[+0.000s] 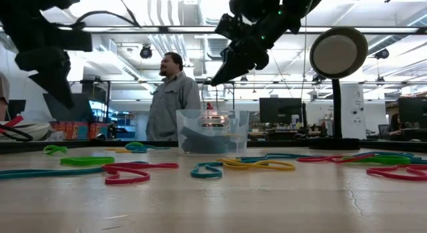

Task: Pick and place rubber bands into bin
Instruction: Put the yellow rubber band into the transparent bin, then put the green rubber band into the transparent bin

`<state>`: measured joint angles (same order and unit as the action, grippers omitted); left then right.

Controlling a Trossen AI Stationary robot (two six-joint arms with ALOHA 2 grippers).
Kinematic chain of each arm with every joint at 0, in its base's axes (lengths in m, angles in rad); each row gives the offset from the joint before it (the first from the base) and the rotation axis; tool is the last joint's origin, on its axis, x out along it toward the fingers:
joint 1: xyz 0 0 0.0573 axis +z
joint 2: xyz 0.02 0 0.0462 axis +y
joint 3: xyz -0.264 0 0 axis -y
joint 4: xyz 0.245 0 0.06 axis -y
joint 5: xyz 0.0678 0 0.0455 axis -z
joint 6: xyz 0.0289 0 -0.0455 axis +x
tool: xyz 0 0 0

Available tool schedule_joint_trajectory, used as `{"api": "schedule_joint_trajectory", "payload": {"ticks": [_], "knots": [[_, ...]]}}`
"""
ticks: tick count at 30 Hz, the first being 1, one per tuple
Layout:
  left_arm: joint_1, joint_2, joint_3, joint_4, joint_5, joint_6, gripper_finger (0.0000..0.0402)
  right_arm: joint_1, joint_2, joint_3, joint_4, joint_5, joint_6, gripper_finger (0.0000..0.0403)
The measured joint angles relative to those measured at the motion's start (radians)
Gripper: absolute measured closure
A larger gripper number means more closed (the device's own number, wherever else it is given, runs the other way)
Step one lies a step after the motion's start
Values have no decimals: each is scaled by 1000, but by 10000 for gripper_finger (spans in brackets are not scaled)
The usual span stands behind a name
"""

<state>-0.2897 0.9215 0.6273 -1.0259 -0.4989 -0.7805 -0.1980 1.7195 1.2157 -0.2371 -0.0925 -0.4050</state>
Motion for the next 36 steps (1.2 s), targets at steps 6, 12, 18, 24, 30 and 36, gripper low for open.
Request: {"api": "schedule_joint_trajectory", "payload": {"ticks": [6, 12, 18, 24, 30, 36], "knots": [[0, 9, 0, -13, 18, -1, 281, -29, -1, -23, 2, -44, 4, 335], [0, 21, 0, -11, 18, -20, 281, -30, -9, -41, -11, -48, -19, 268], [2, 52, 0, -41, 54, -55, 281, -18, -30, -68, -77, -51, -63, 235], [2, 108, 0, -89, 76, -152, 281, -16, -76, -151, -74, -78, -58, 235], [3, 139, -19, -70, 79, -165, 281, -4, -150, -241, -48, -202, -40, 248], [3, 80, -87, 5, 79, -123, 281, 22, -267, -353, 42, -250, -26, 263]]}}
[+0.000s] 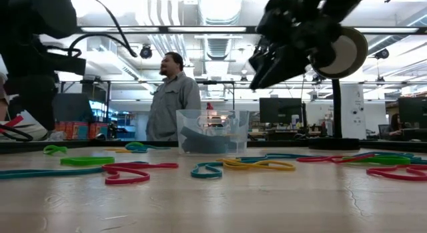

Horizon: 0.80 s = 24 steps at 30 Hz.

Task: Pick and place rubber bands into bin
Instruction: Put the green rubber band into the transparent bin

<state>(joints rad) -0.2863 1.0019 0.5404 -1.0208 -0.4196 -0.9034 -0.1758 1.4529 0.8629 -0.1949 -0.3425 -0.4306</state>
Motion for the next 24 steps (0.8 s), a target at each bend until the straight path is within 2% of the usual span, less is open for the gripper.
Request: {"api": "schedule_joint_trajectory", "payload": {"ticks": [7, 13, 17, 24], "knots": [[6, -135, -98, 84, 42, 45, 281, 16, -173, -150, 125, 0, 37, 274], [16, -196, -107, 110, 40, 24, 281, 16, -321, -229, 140, 1, 51, 282], [41, -158, -127, 156, 36, 17, 281, 17, -391, -252, 155, 2, 61, 287], [72, -10, -132, 192, 7, 17, 281, 16, -443, -277, 157, 2, 84, 292]]}}
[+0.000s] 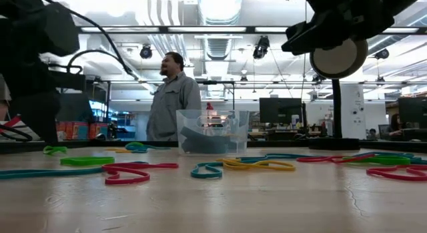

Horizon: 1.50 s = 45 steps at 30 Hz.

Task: Pick and place rubber bands into bin
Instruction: Put the green rubber band into the transparent bin

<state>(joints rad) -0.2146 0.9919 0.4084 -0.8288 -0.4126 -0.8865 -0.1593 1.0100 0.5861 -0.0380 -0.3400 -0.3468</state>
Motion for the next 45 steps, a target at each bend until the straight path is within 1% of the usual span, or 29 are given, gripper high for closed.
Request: {"api": "schedule_joint_trajectory", "payload": {"ticks": [5, 12, 18, 21, 25, 26, 29, 34, 39, 45], "knots": [[14, 68, -3, 49, 0, 3, 281, 0, 0, -6, 1, 1, 1, 289], [41, 127, -3, 113, 4, 33, 281, 0, 0, -6, 3, 2, 7, 294], [82, 150, -4, 118, 48, 37, 285, 0, 1, -6, 2, 2, 19, 292], [93, 135, -5, 124, 75, 53, 311, 0, 0, -6, 2, 2, 22, 291], [93, 110, -7, 149, 103, 87, 380, 0, 0, -7, 2, 2, 23, 291], [93, 106, -8, 155, 110, 96, 390, 0, 0, -7, 2, 1, 23, 291], [93, 97, -7, 163, 117, 108, 396, 0, 0, -7, 2, 2, 23, 294], [92, 99, 38, 182, 131, 127, 401, 0, 0, -7, 3, 2, 26, 300], [92, 93, 94, 318, 123, 239, 401, 0, 0, -7, 13, 2, 26, 307], [92, 93, 176, 578, 80, 473, 401, 0, 0, -7, 20, 1, 26, 314]]}}
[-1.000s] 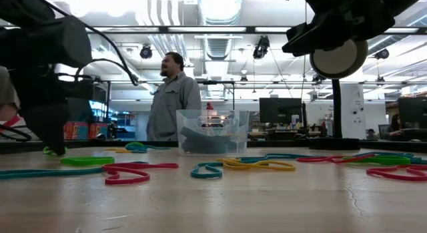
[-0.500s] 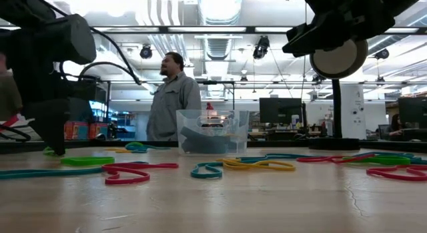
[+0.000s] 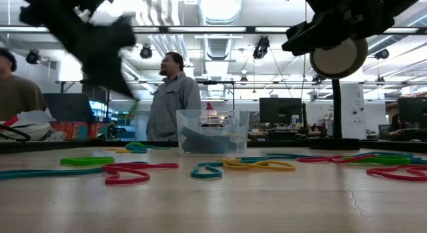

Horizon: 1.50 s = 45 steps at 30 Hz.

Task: Pick and place rubber bands into bin
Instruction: Put the green rubber band into the transparent bin

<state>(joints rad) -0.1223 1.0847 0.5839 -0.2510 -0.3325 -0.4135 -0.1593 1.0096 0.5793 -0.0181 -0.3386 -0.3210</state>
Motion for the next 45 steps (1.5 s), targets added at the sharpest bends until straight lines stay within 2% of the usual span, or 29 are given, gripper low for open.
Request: {"api": "schedule_joint_trajectory", "payload": {"ticks": [4, 8, 13, 18, 24, 30, 37, 45], "knots": [[7, 4, 39, 209, -16, 178, 402, 0, 0, -5, 6, 10, 4, 320], [41, 20, 80, 339, -25, 309, 402, 0, 2, -23, 3, 29, 7, 324], [97, 91, 104, 502, -44, 420, 402, 0, 2, -28, 3, 54, 7, 330], [165, 213, 127, 612, -43, 452, 402, 0, 2, -28, 2, 54, 7, 328], [226, 395, 202, 606, -38, 446, 402, 0, 2, -28, 1, 54, 8, 327], [261, 530, 286, 582, 46, 444, 402, 0, 2, -28, -6, 53, 7, 334], [280, 558, 365, 419, 49, 446, 402, 0, 3, -28, -10, 53, 7, 335], [280, 552, 388, 330, 58, 426, 397, 0, 3, -28, -11, 53, 4, 335]]}}
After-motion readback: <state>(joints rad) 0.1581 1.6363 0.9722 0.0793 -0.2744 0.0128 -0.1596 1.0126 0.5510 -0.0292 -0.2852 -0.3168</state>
